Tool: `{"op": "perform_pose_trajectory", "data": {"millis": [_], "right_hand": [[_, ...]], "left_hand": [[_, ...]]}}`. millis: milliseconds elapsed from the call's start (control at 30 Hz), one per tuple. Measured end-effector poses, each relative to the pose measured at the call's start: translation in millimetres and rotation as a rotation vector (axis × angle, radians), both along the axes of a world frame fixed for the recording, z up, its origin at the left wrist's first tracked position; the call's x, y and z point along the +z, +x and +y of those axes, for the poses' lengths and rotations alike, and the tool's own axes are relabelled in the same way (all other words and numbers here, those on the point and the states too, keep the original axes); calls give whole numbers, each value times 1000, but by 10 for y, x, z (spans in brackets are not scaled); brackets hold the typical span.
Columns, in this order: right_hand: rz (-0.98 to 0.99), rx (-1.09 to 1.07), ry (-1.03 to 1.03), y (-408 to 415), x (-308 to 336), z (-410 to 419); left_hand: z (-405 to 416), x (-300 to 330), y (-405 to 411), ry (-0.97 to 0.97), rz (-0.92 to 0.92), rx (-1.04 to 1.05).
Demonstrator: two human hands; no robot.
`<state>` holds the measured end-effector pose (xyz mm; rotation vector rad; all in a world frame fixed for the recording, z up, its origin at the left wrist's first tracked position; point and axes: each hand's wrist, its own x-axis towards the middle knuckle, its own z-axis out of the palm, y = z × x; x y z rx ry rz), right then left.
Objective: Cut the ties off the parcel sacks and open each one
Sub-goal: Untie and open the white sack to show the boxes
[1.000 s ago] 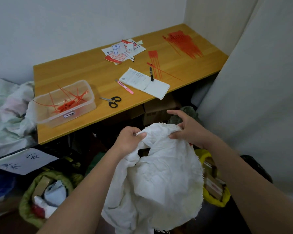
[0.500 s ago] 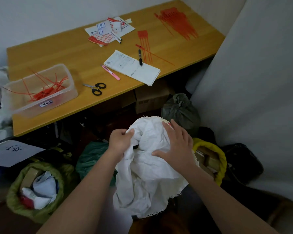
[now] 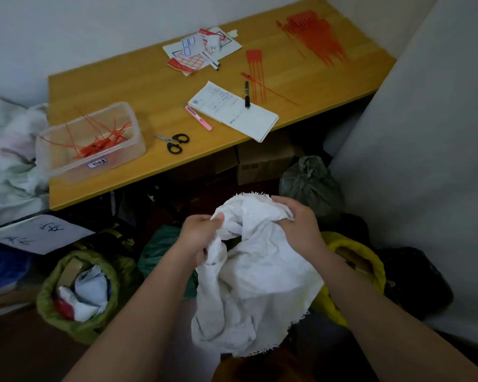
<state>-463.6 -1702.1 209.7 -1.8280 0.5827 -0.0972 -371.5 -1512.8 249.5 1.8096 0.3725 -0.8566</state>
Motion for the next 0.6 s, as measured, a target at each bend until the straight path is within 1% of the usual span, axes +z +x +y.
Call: {"op": "perform_pose_trajectory", "data": {"millis": [100, 200, 400, 600], "right_hand": [[-67, 62, -37, 205, 243, -65], [-120, 75, -65, 348, 441, -109], [-212, 150, -92, 606, 741, -159], [-230, 191, -89, 773, 867, -225]], "left_hand": [[4, 71, 19, -1, -21, 52], [16, 199, 74, -31, -38, 71], [114, 452, 165, -49, -123, 122], [170, 522, 165, -3, -183, 241]]}}
